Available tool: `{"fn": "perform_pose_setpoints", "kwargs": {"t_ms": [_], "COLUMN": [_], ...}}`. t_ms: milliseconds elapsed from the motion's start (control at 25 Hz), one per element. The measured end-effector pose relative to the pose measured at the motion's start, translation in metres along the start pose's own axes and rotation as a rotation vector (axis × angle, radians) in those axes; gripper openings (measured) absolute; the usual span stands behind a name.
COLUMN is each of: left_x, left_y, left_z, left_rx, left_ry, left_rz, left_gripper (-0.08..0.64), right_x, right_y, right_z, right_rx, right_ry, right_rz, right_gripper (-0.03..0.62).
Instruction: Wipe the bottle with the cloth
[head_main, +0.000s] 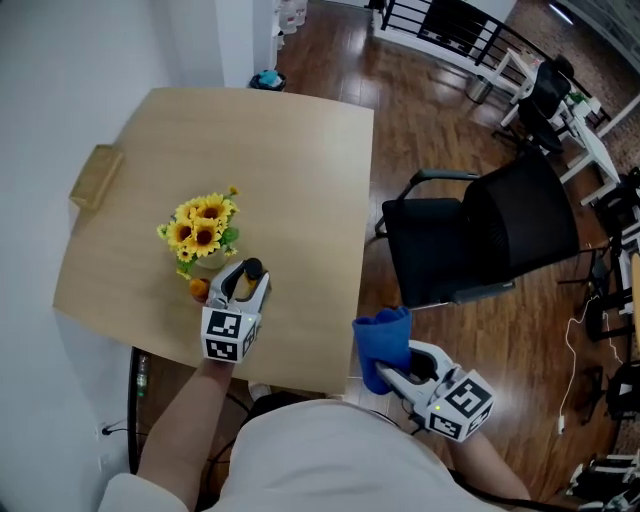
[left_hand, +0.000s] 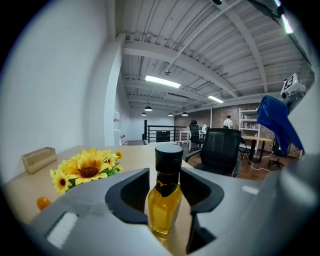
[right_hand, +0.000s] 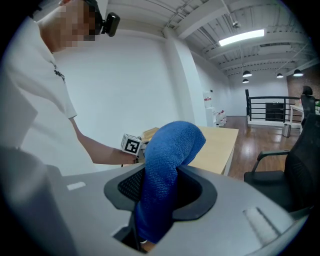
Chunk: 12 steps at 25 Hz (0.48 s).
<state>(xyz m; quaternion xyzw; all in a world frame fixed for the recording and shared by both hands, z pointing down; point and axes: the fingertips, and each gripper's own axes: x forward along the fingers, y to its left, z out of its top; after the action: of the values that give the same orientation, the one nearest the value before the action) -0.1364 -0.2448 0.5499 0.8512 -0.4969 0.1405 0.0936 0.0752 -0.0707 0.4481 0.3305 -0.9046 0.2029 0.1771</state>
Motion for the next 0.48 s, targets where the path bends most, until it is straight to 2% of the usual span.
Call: {"fn": "perform_pose_setpoints", "kwargs": {"t_ms": [120, 280, 480], "left_x": [-0.015, -0.051, -0.108], "left_y": [-0.003, -0.019, -0.066], "left_z": [0.004, 0.009, 0.009], "left_rx": [0.011, -0.014, -0.041], "left_ry": [0.0, -0.005, 0.045], "left_rz": [0.044, 0.117, 0.177], "left_gripper": [0.21, 0.21, 0.186], "right_x": [-0.004, -0.008, -0.008], "right_y": [-0.004, -0.013, -0.029], "right_z": [0.002, 0.0, 0.002], "right_rx": [-0.015, -0.038, -0.037], "right_ry": [-0.009, -0.021, -0.046], "right_rz": [0.039, 0.112, 0.228], "right_gripper": [0.152, 0.152, 0.151]}}
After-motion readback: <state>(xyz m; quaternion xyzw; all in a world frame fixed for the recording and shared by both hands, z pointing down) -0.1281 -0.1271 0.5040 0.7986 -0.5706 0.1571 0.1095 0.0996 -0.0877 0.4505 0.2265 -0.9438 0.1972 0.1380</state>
